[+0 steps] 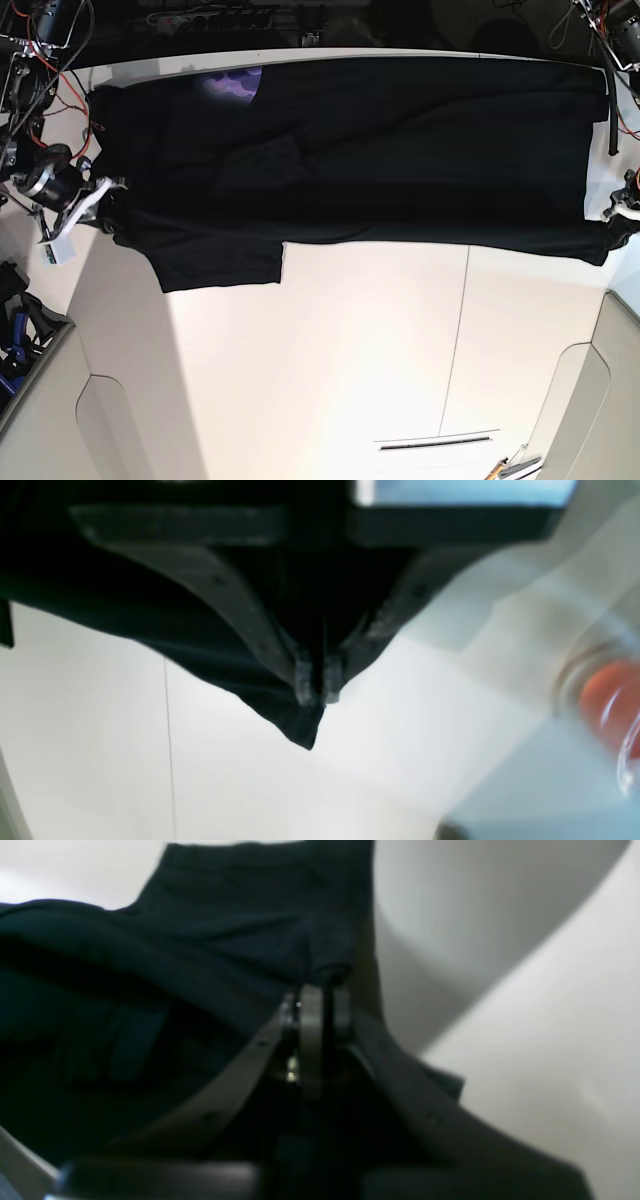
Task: Fold the T-shirt properly
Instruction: 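Fold the hem up toward the collar with both grippers, then fold the shirt end near the right gripper inward and press it flat, then grasp the shirt end near the left gripper and fold it toward the middle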
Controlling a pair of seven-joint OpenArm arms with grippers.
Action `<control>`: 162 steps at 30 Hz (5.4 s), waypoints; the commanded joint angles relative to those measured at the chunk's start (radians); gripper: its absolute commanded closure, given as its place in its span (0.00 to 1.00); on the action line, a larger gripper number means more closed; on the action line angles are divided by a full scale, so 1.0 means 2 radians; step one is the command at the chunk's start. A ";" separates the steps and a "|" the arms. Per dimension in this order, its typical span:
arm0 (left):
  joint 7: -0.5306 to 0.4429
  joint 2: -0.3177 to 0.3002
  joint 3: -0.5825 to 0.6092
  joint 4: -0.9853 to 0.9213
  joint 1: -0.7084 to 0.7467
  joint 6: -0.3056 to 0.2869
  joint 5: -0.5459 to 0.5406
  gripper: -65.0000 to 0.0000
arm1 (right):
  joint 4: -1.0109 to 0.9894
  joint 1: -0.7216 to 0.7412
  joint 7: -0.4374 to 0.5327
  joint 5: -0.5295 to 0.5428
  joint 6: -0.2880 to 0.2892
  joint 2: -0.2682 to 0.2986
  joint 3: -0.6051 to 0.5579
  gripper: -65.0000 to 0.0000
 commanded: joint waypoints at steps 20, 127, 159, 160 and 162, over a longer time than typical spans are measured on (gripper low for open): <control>0.086 -0.007 -0.031 0.033 0.091 -0.032 -0.080 0.67 | 0.040 -0.042 0.025 -0.047 -0.008 0.008 0.007 0.59; 0.117 0.021 -0.050 -0.100 0.130 -0.042 -0.217 0.41 | 0.245 -0.170 0.051 -0.109 -0.020 -0.057 -0.112 0.50; 0.203 0.173 0.011 0.212 0.164 -0.042 -0.329 1.00 | 0.245 -0.169 0.045 -0.139 -0.072 -0.057 0.059 0.50; 0.203 0.181 0.031 0.215 0.163 -0.042 -0.329 1.00 | 0.245 -0.169 0.045 -0.139 -0.072 -0.057 0.070 0.50; 0.200 0.192 0.072 0.215 0.159 -0.042 -0.329 1.00 | 0.245 -0.169 0.045 -0.135 -0.072 -0.057 0.088 0.50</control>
